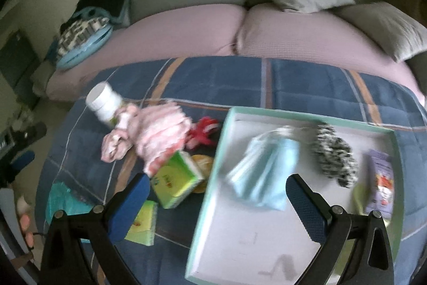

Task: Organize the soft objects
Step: 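Withdraw both tools from the tray back toward the pile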

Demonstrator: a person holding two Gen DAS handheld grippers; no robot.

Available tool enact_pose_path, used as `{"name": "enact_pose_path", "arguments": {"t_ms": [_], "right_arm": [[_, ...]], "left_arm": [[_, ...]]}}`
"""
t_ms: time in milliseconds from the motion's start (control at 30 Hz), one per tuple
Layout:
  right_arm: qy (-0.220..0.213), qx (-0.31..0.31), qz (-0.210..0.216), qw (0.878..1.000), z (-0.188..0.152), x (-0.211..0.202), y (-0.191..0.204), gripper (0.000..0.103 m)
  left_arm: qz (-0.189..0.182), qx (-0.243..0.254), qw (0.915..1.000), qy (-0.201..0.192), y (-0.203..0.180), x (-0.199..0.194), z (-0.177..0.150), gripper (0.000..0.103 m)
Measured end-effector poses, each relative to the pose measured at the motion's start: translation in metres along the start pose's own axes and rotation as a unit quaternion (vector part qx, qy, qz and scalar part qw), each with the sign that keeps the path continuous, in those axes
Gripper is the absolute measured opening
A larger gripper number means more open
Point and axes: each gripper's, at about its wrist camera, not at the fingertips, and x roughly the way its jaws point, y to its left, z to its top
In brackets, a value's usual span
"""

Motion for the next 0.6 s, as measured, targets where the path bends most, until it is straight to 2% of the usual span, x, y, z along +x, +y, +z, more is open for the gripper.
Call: {"name": "enact_pose_path", "arguments": {"t_ms": [133,433,600], "right_arm": [[0.016,-0.035,0.0,0.999,-0.005,0.015,0.018,0.103],[0.033,-0.099,-0.01,0.994,-0.007,0.04,0.045,0.103],[0.043,-0.129,-0.026,0.99,-0.007,0.053,0.055,0.103]], "left_arm": [[-0.015,0.006,0.9997,0.016,-0.004,0.008,-0.001,0.103],[-0.018,0.036,0.9979,0.051,-0.023,0.027,-0.002,0.103],[0.0,0.065,0.9947,0.08,-0.036,0.041,-0.003,0.103]]}}
